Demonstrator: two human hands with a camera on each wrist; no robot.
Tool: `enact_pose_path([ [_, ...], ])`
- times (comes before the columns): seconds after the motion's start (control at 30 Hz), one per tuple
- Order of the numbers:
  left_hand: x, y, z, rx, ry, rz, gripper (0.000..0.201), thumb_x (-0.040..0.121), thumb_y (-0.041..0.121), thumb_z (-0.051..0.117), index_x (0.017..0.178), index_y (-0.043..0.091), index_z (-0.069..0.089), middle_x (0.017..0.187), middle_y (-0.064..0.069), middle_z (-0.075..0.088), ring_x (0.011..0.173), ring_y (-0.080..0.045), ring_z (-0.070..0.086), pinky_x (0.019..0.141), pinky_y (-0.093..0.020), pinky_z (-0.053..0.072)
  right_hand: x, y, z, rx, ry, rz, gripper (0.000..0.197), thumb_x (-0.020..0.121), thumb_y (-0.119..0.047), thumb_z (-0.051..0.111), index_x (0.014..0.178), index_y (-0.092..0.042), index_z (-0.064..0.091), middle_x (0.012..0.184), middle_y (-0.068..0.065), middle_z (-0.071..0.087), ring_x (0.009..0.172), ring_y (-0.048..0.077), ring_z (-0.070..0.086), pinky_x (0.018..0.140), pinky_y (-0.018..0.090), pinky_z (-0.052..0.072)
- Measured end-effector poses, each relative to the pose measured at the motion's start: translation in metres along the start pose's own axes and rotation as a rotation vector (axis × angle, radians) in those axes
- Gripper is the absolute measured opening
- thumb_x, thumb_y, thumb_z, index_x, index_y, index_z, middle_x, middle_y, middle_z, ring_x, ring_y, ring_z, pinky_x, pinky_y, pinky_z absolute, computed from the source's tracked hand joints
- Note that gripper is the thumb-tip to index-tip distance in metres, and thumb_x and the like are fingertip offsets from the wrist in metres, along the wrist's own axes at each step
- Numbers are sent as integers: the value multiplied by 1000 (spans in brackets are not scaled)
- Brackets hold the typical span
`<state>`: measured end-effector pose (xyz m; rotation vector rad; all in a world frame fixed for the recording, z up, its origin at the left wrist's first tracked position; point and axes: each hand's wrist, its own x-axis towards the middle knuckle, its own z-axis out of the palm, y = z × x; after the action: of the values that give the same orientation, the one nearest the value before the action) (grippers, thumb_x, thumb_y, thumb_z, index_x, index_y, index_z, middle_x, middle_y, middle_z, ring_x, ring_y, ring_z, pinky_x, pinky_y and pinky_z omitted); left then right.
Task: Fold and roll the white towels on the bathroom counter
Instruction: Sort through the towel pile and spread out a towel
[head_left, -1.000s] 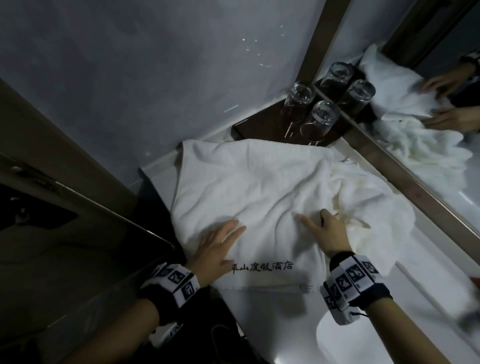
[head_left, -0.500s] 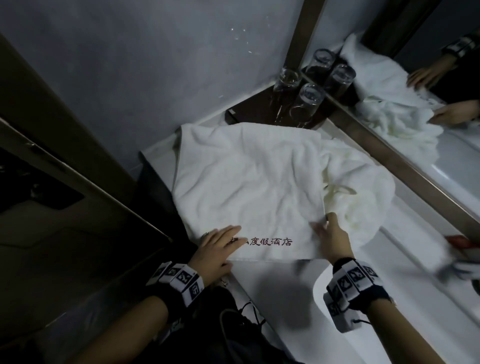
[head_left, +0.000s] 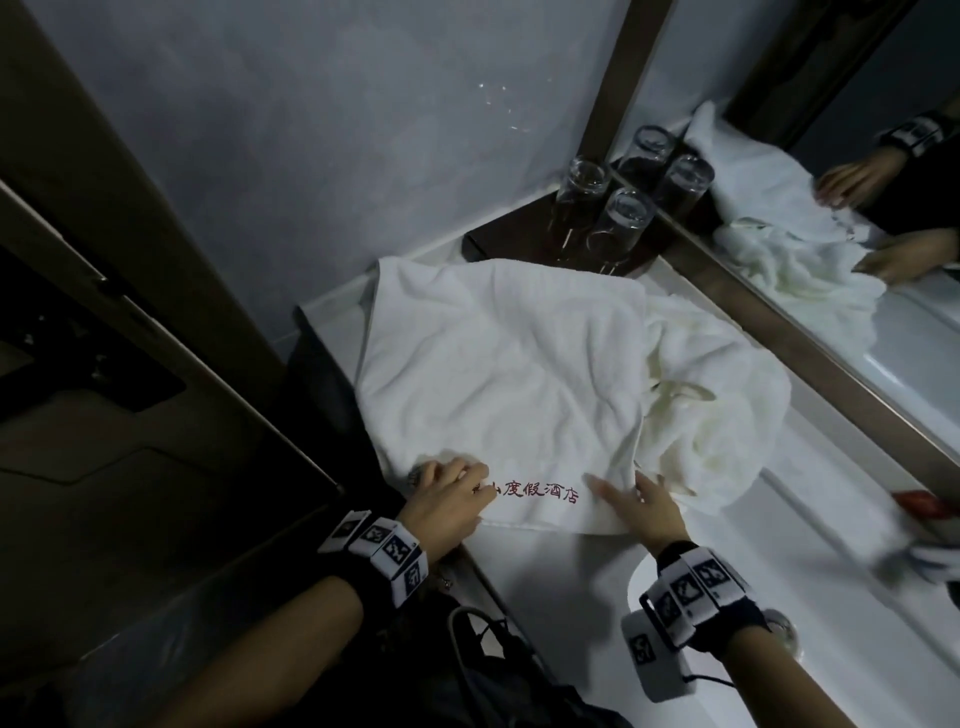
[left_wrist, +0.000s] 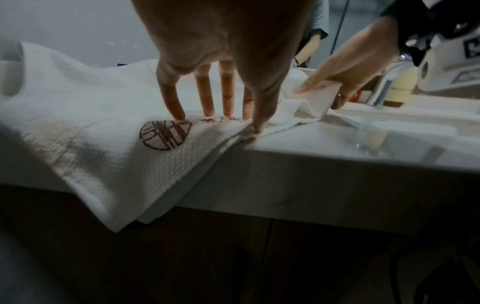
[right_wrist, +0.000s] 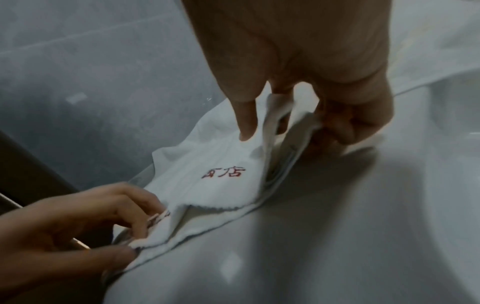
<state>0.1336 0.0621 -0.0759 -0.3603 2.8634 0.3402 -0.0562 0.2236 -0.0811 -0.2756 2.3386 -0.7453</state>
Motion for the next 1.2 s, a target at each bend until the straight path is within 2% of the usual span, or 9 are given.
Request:
enact_pose_path([
  [0.07, 0, 4, -2, 102, 35, 8, 10, 52, 26, 68, 63, 26, 67, 78, 13, 68, 73, -8, 66, 61, -20, 52, -3, -1, -1, -7, 11, 13, 41, 82, -36, 68, 108, -4, 61, 105, 13, 62, 103, 29, 57, 89, 37, 44],
  [0.23, -4, 2, 11, 190, 149, 87, 20, 59, 17, 44, 62, 22, 63, 67, 10, 64, 65, -10, 63, 56, -18, 50, -1, 7, -19, 27, 101, -7, 30, 82, -24, 68, 69, -8, 45, 80, 13, 55, 72, 28, 53, 63, 34, 45],
  [0.4, -7, 8, 10, 96, 105, 0, 20, 46, 17, 57, 65, 21, 63, 71, 5, 65, 65, -12, 62, 58, -19, 48, -6, 15, -17, 213, 90, 38, 35, 83, -20, 69, 100, -4, 42, 87, 10, 56, 59, 19, 53, 40, 21, 44],
  [0.53, -6, 11, 8, -257, 51, -172, 32, 57, 22, 66, 87, 18, 53, 96, 3, 54, 92, -17, 51, 81, -25, 32, -10, 6, -33, 262, -62, 3, 29, 82, -27, 69, 89, 0, 61, 61, 4, 62, 44, 13, 54, 42, 18, 44],
  [0.73, 21, 50, -2, -497, 129, -113, 83, 68, 42, 67, 135, 15, 27, 141, -5, 23, 131, -17, 20, 108, -34, 15, -22, -32, -40, 695, -377, 8, 22, 93, -21, 53, 105, -7, 66, 97, 7, 74, 88, 14, 71, 62, 21, 57],
  [0.87, 38, 55, -13, -406, 211, -112, 98, 74, -10, 50, 146, 34, 1, 158, 0, 3, 146, -15, 1, 118, -43, 5, -23, -45, -45, 828, -379, -41, 17, 88, -8, 57, 102, -1, 64, 89, 9, 75, 77, 17, 72, 56, 20, 56],
  [1.0, 22, 23, -15, -271, 306, -127, 81, 69, -14, 34, 142, 20, 33, 149, -4, 37, 138, -18, 34, 114, -29, 29, -11, -34, -72, 811, -232, -71, 24, 83, -10, 64, 105, 0, 62, 80, 5, 74, 64, 14, 70, 46, 17, 52],
  [1.07, 4, 2, -18, -149, 274, -149, 56, 72, 3, 34, 117, 16, 64, 122, -4, 65, 111, -21, 63, 87, -34, 55, -5, -24, -81, 783, -207, -66, 29, 80, -12, 66, 105, 2, 62, 86, 9, 75, 73, 19, 72, 52, 21, 55],
  [1.2, -26, -39, -9, -144, 223, -254, 60, 75, 11, 21, 118, 6, 63, 124, -14, 62, 114, -36, 58, 89, -47, 52, 3, 0, -77, 710, -182, -9, 21, 84, -4, 61, 102, 6, 62, 78, 9, 75, 70, 19, 72, 56, 24, 57],
])
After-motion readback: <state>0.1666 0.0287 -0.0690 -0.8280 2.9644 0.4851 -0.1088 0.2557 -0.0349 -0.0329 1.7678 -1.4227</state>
